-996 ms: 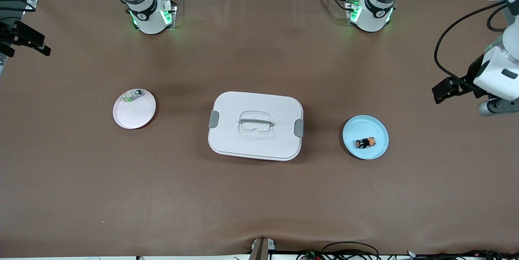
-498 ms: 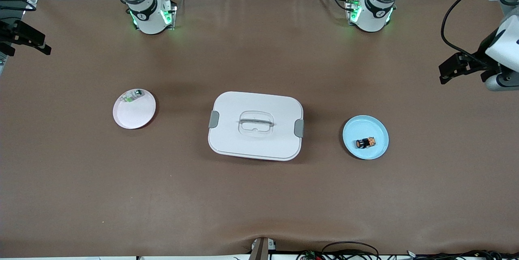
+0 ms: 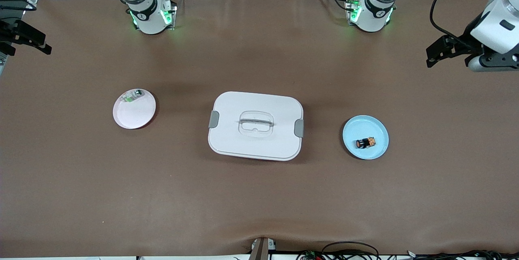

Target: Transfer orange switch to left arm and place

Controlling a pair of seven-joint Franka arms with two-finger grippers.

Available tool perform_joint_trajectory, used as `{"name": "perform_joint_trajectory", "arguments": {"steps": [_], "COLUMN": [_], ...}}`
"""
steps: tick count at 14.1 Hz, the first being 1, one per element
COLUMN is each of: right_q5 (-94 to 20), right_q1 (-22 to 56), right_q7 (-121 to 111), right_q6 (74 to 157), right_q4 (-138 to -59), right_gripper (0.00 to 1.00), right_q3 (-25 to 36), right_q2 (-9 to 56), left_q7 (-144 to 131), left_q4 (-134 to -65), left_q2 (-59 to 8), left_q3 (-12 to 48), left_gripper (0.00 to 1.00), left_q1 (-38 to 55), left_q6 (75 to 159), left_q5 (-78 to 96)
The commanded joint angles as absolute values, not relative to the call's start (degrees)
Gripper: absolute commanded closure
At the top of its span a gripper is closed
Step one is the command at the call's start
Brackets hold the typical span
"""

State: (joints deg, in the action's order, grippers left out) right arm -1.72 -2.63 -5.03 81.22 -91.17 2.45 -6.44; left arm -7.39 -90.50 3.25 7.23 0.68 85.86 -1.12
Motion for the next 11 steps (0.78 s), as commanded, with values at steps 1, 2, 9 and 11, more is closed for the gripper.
{"name": "perform_joint_trajectory", "arguments": {"steps": [1, 2, 9, 11], "right_q5": [-1.05, -1.05, -1.05, -1.05], "right_q1": [-2.72, -2.72, -2.37, -2.37], "right_q7": [-4.92, -4.92, -4.92, -4.92], "right_q6": [80.16, 80.16, 80.16, 80.16], "right_q4": [-90.0, -90.0, -90.09, -90.0], "right_gripper": [0.0, 0.0, 0.0, 0.0], "right_q3": [2.11, 2.11, 2.2, 2.2], "right_q2": [-6.15, -6.15, -6.15, -6.15], "left_q7": [-6.24, -6.24, -6.5, -6.5], "left_q4": [-92.37, -91.85, -89.83, -89.74], "left_q2": [4.83, 4.75, 4.04, 3.43], "left_q3": [6.15, 6.15, 6.06, 6.06], "left_gripper": [0.0, 0.0, 0.0, 0.0], "left_q1": [1.23, 1.23, 1.05, 1.05], "left_q6": [87.1, 87.1, 86.75, 86.84], "left_q5": [0.0, 0.0, 0.0, 0.0]}}
